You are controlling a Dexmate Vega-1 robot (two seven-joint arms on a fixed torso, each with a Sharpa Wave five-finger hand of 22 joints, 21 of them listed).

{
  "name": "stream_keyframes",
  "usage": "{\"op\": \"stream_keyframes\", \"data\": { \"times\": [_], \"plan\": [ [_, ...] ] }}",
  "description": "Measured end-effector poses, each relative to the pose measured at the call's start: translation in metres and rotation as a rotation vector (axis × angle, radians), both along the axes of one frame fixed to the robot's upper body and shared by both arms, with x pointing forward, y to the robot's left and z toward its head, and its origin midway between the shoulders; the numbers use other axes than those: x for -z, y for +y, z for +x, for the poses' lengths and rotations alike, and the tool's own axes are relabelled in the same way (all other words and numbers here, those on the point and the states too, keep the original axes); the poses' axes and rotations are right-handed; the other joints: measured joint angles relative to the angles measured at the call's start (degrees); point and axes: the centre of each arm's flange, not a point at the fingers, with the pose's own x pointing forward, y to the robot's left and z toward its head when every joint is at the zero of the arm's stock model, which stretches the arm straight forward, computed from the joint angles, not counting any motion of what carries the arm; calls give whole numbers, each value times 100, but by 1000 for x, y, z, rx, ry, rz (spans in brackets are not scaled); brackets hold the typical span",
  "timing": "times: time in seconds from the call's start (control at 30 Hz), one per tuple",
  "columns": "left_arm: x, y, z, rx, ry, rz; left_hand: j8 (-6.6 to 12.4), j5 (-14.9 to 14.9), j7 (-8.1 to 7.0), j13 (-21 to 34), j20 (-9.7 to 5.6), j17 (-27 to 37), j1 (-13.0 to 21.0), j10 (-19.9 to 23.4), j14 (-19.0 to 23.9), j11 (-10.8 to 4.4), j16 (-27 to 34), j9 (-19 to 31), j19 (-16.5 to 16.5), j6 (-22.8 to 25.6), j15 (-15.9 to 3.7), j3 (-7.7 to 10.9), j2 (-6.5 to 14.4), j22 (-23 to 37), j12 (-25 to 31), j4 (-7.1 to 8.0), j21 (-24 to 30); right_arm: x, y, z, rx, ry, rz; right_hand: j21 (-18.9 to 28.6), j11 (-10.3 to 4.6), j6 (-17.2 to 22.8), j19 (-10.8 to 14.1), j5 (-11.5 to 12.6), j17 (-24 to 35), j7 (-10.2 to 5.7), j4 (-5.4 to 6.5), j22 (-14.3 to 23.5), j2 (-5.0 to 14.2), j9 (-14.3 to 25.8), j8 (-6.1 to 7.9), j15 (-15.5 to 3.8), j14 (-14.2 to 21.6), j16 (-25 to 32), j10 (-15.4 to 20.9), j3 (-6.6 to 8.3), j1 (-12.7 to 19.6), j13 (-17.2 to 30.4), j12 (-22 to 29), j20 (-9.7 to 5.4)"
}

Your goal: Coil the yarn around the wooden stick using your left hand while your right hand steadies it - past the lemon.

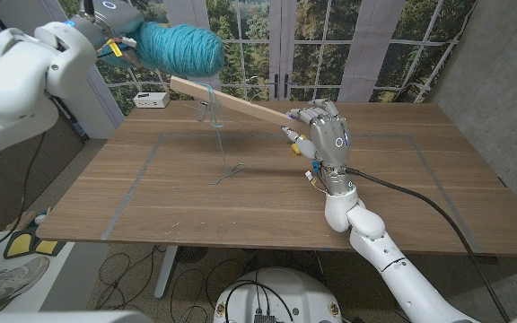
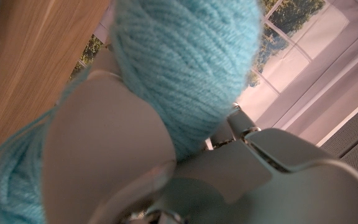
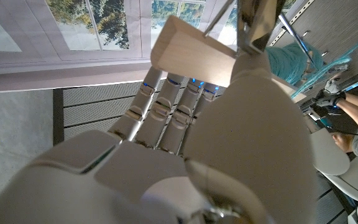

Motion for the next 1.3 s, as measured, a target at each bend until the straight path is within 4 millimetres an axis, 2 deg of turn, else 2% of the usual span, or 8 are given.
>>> {"op": "stream_keyframes", "data": {
  "times": [0.3, 0.77, 1.13, 1.3],
  "plan": [
    [14, 15, 5, -3, 14, -37, -21, 0, -9, -1, -31, 9, 0, 12, 27, 11, -32, 23, -32, 13, -8, 0, 0, -27, -18, 0, 39, -6, -13, 1, -42, 19, 104, 0, -11, 10, 0, 0, -1, -10, 25, 0, 1, -1, -3, 0, 0, 0, 10, -23, -1, 4, -14, 0],
    [29, 23, 7, 24, 11, -47, -44, -1, -14, -4, -1, 9, 0, 12, 38, 10, -8, 22, -63, 20, 1, -1, 0, -53, -26, -1, 66, -13, -35, 14, -71, 100, 280, 45, 5, 42, -30, 24, -1, 23, 25, 1, 8, 11, -25, 0, 0, 0, 41, -23, -8, 4, -36, 31],
    [34, 20, 10, 45, 16, -22, -61, 0, -13, -8, 0, 9, 0, 12, 38, 9, -10, 21, -62, 21, 1, -5, 0, -79, -48, -4, 65, -18, -44, 26, -86, 181, 361, 45, 14, 42, -61, 24, -2, 22, 25, 1, 9, 38, -48, -1, 1, -36, 49, -23, -9, 18, -55, 0],
    [36, 12, 15, 64, 32, -2, -67, 21, -5, -8, 1, 9, 0, 31, 38, -10, -10, 20, -62, 33, 1, -9, 0, -88, -66, -7, 106, -20, -46, 29, -88, 198, 379, 89, 14, 41, -61, 24, -3, 22, 24, 1, 9, 47, -50, -1, 1, -36, 49, -24, -8, 22, -58, 0]
  ]
}}
